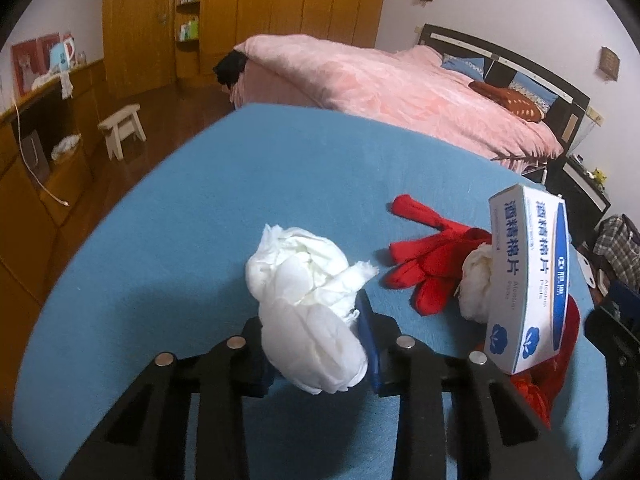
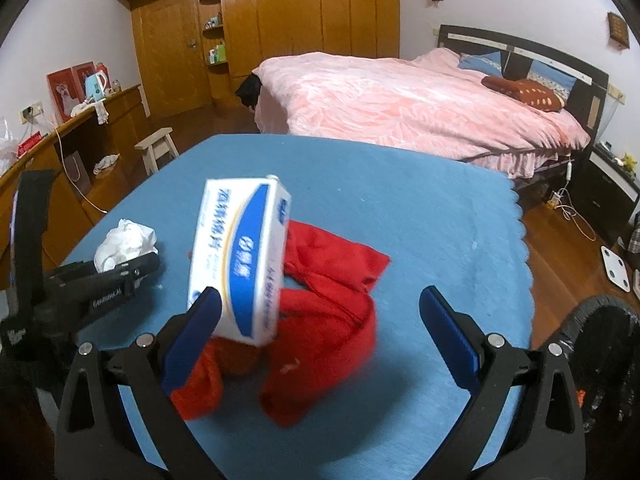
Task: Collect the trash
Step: 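Grasp the white-and-blue alcohol pads box with the right tool while the left holds the tissue, then carry the tissue and box over the bin and open both tools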
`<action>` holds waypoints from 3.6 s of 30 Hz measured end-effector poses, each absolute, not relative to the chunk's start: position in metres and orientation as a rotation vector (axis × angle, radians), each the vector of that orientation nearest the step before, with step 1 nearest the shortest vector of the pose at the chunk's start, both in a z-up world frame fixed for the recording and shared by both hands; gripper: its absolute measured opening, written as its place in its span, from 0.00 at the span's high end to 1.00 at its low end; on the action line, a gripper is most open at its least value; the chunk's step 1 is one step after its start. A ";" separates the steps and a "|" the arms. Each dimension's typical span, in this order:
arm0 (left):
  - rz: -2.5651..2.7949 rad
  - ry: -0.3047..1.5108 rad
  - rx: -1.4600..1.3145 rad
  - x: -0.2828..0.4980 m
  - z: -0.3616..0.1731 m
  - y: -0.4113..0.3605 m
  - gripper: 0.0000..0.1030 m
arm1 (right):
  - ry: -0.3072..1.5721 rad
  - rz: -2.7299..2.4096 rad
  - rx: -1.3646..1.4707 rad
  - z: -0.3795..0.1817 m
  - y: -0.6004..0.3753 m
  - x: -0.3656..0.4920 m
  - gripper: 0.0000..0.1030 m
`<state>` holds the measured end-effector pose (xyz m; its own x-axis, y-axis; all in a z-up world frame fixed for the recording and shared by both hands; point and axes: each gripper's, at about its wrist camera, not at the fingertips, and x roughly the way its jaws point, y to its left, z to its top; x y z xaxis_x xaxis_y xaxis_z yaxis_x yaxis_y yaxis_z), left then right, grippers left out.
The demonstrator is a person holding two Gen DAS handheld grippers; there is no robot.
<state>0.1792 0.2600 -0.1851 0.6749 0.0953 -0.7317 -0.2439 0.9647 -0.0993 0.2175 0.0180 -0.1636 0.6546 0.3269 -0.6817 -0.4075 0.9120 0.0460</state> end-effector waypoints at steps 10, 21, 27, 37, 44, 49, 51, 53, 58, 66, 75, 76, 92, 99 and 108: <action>0.229 0.778 -0.158 0.165 -0.172 0.277 0.67 | 0.753 0.453 -0.109 -0.167 0.058 0.224 0.06; 0.271 0.777 -0.165 0.156 -0.174 0.296 0.67 | 0.783 0.422 -0.137 -0.180 0.080 0.233 0.07; 0.269 0.767 -0.160 0.154 -0.173 0.296 0.67 | 0.790 0.417 -0.145 -0.183 0.086 0.234 0.07; 0.261 0.757 -0.166 0.151 -0.171 0.293 0.67 | 0.824 0.440 -0.156 -0.187 0.089 0.236 0.41; 0.254 0.745 -0.166 0.151 -0.166 0.289 0.67 | 0.839 0.447 -0.142 -0.185 0.085 0.237 0.42; 0.250 0.731 -0.162 0.148 -0.159 0.285 0.67 | 0.835 0.465 -0.120 -0.178 0.079 0.236 0.42; 0.246 0.722 -0.160 0.147 -0.155 0.283 0.67 | 0.832 0.471 -0.111 -0.175 0.076 0.235 0.42; 0.243 0.716 -0.158 0.148 -0.152 0.280 0.67 | 0.828 0.476 -0.106 -0.173 0.074 0.233 0.43; 0.232 0.706 -0.153 0.149 -0.146 0.272 0.67 | 0.832 0.475 -0.087 -0.169 0.067 0.231 0.43; 0.215 0.701 -0.144 0.150 -0.140 0.256 0.67 | 0.830 0.469 -0.043 -0.160 0.048 0.227 0.43; 0.192 0.685 -0.139 0.148 -0.130 0.234 0.67 | 0.823 0.442 -0.007 -0.147 0.018 0.213 0.43; 0.187 0.683 -0.136 0.148 -0.128 0.230 0.67 | 0.821 0.441 -0.004 -0.146 0.015 0.212 0.43; 0.107 0.655 -0.116 0.133 -0.111 0.164 0.67 | 0.803 0.395 0.021 -0.126 -0.054 0.174 0.43; 0.049 0.628 -0.088 0.125 -0.094 0.125 0.67 | 0.777 0.375 0.042 -0.114 -0.087 0.151 0.43; -0.041 0.589 -0.051 0.117 -0.072 0.072 0.67 | 0.711 0.324 0.083 -0.092 -0.136 0.126 0.43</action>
<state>0.1170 0.0721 -0.0718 0.8305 -0.0534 -0.5545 0.0244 0.9979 -0.0595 0.1256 -0.1359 -0.0916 0.7100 0.3195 -0.6276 -0.2632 0.9470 0.1844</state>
